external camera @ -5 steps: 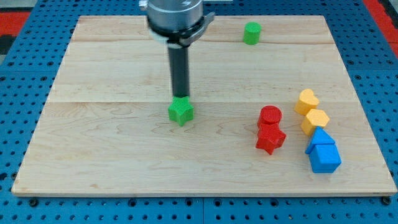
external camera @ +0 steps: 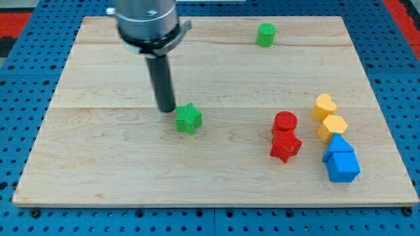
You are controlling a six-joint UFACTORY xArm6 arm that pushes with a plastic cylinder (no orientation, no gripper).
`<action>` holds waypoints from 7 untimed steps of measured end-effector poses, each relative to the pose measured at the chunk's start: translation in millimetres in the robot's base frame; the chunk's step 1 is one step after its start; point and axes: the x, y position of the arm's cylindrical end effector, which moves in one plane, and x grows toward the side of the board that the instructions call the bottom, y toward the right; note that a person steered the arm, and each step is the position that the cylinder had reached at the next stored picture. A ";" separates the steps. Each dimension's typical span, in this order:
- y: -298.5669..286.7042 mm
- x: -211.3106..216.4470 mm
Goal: Place the green circle diagonally to the green star
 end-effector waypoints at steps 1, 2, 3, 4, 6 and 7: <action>36.1 -10.6; 24.2 64.9; 25.0 77.3; 103.5 -13.8; 220.3 -177.4; 160.0 -190.8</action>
